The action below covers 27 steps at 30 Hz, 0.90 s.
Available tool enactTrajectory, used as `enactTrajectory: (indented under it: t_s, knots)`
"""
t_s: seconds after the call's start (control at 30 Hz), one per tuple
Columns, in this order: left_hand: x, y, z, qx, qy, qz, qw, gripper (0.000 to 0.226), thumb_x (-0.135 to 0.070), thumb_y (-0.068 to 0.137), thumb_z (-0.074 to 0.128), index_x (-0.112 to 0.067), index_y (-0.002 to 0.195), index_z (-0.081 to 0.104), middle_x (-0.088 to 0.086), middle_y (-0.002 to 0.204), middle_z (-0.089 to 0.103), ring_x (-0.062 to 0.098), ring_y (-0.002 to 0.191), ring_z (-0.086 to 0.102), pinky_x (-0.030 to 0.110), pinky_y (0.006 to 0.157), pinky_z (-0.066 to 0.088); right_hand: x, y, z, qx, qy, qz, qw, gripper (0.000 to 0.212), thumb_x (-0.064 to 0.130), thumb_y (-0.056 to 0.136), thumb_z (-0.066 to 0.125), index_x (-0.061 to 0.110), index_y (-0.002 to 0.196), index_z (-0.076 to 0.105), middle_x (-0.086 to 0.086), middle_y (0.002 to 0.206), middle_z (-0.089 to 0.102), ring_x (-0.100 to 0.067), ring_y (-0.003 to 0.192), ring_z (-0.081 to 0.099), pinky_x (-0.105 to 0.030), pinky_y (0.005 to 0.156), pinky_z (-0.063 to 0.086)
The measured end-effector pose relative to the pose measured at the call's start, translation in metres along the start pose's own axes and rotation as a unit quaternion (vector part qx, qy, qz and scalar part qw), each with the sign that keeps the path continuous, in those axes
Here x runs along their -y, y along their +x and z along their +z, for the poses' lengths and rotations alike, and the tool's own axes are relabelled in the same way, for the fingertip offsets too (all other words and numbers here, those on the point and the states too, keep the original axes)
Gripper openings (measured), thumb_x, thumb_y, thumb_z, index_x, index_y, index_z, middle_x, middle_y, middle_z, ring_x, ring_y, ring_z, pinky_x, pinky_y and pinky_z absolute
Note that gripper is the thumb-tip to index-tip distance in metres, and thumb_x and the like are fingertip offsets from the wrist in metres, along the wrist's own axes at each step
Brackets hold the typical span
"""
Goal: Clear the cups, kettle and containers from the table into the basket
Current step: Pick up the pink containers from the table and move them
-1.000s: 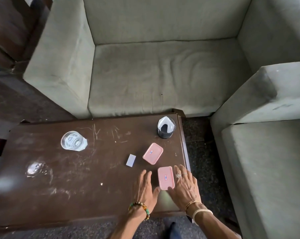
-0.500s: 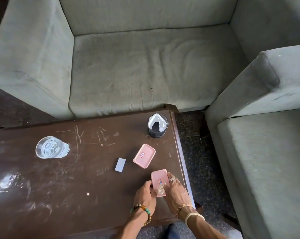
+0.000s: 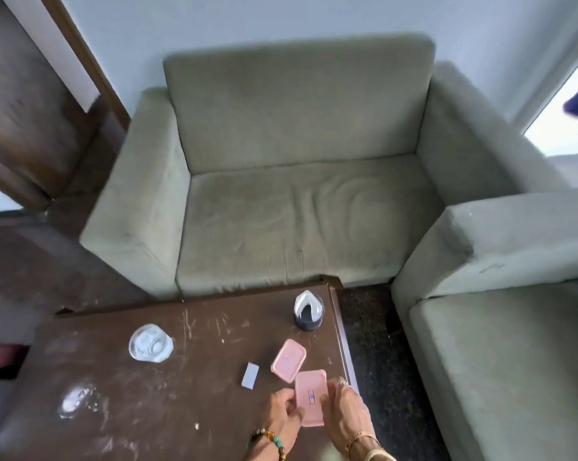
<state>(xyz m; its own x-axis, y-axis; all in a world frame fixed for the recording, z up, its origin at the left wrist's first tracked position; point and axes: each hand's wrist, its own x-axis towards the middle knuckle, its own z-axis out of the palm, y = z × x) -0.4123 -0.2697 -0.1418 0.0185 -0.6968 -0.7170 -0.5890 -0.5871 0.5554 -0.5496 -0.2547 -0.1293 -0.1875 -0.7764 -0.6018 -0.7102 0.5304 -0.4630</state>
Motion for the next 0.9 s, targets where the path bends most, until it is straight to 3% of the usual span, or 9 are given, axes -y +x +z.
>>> enactTrajectory:
  t_s: [0.1, 0.17, 0.23, 0.33, 0.37, 0.43, 0.63, 0.8, 0.9]
  knots:
    - [-0.049, -0.041, -0.039, -0.031, 0.001, 0.034, 0.999, 0.022, -0.001, 0.083, 0.059, -0.008, 0.100, 0.071, 0.020, 0.093, 0.071, 0.022, 0.071, 0.062, 0.026, 0.066, 0.053, 0.037, -0.023, -0.046, -0.010, 0.002, -0.025, 1.000, 0.025, 0.035, 0.090, 0.047, 0.024, 0.113, 0.051, 0.006, 0.113, 0.065, -0.013, 0.106, 0.063, -0.024, 0.085, 0.046]
    - [-0.085, -0.075, -0.070, -0.062, -0.002, 0.065, 0.996, 0.023, -0.009, 0.079, 0.062, -0.004, 0.097, 0.074, 0.023, 0.087, 0.070, 0.027, 0.077, 0.067, 0.025, 0.066, 0.051, 0.066, -0.043, -0.078, -0.032, 0.007, -0.058, 0.998, 0.025, 0.039, 0.087, 0.046, 0.027, 0.110, 0.049, 0.012, 0.102, 0.065, -0.010, 0.102, 0.064, -0.022, 0.080, 0.046]
    - [-0.118, -0.109, -0.096, -0.069, -0.009, 0.106, 0.992, 0.025, -0.012, 0.076, 0.060, -0.002, 0.095, 0.074, 0.018, 0.076, 0.065, 0.017, 0.076, 0.061, 0.021, 0.057, 0.038, 0.093, -0.063, -0.103, -0.054, 0.027, -0.076, 0.995, 0.019, 0.037, 0.083, 0.045, 0.032, 0.101, 0.046, 0.009, 0.096, 0.066, -0.011, 0.099, 0.065, -0.022, 0.072, 0.043]
    - [-0.148, -0.155, -0.123, -0.113, -0.074, 0.144, 0.980, 0.021, 0.011, 0.080, 0.058, 0.004, 0.097, 0.069, 0.003, 0.060, 0.051, 0.000, 0.039, 0.048, 0.016, 0.041, 0.036, 0.125, -0.092, -0.131, -0.085, 0.064, -0.092, 0.990, 0.019, 0.035, 0.080, 0.046, 0.028, 0.098, 0.050, 0.003, 0.096, 0.065, -0.017, 0.101, 0.065, -0.026, 0.073, 0.043]
    - [-0.151, -0.166, -0.130, -0.117, -0.111, 0.155, 0.975, 0.021, 0.017, 0.081, 0.057, 0.008, 0.099, 0.066, 0.006, 0.062, 0.052, 0.000, 0.028, 0.043, 0.015, 0.034, 0.035, 0.134, -0.099, -0.136, -0.089, 0.066, -0.100, 0.989, 0.023, 0.035, 0.082, 0.046, 0.028, 0.102, 0.053, 0.001, 0.100, 0.067, -0.020, 0.104, 0.064, -0.027, 0.077, 0.045]
    - [-0.154, -0.188, -0.143, -0.133, -0.110, 0.181, 0.968, 0.022, 0.017, 0.085, 0.056, 0.009, 0.105, 0.060, 0.018, 0.073, 0.057, 0.003, 0.025, 0.042, 0.013, 0.028, 0.032, 0.151, -0.112, -0.146, -0.098, 0.058, -0.127, 0.985, 0.025, 0.034, 0.085, 0.046, 0.025, 0.106, 0.056, -0.001, 0.109, 0.069, -0.024, 0.107, 0.063, -0.029, 0.084, 0.047]
    - [-0.138, -0.223, -0.178, -0.170, -0.117, 0.203, 0.957, 0.024, 0.000, 0.091, 0.060, 0.000, 0.114, 0.057, 0.016, 0.078, 0.066, 0.003, 0.034, 0.051, 0.015, 0.033, 0.040, 0.185, -0.154, -0.152, -0.115, 0.050, -0.157, 0.980, 0.030, 0.029, 0.084, 0.044, 0.021, 0.108, 0.060, -0.002, 0.111, 0.070, -0.026, 0.107, 0.063, -0.031, 0.085, 0.049]
    - [-0.101, -0.240, -0.209, -0.183, -0.110, 0.193, 0.958, 0.016, -0.016, 0.087, 0.069, -0.025, 0.097, 0.060, 0.001, 0.072, 0.072, 0.014, 0.055, 0.067, 0.032, 0.056, 0.060, 0.205, -0.192, -0.133, -0.118, 0.037, -0.187, 0.974, 0.030, 0.027, 0.086, 0.048, 0.021, 0.113, 0.060, -0.005, 0.115, 0.069, -0.027, 0.110, 0.062, -0.029, 0.085, 0.047]
    - [-0.067, -0.251, -0.231, -0.176, -0.140, 0.177, 0.958, 0.014, -0.017, 0.085, 0.070, -0.022, 0.096, 0.063, 0.002, 0.073, 0.072, 0.013, 0.055, 0.065, 0.036, 0.058, 0.061, 0.221, -0.217, -0.107, -0.114, 0.022, -0.202, 0.972, 0.030, 0.028, 0.088, 0.051, 0.021, 0.116, 0.060, -0.006, 0.116, 0.069, -0.027, 0.112, 0.061, -0.029, 0.087, 0.046]
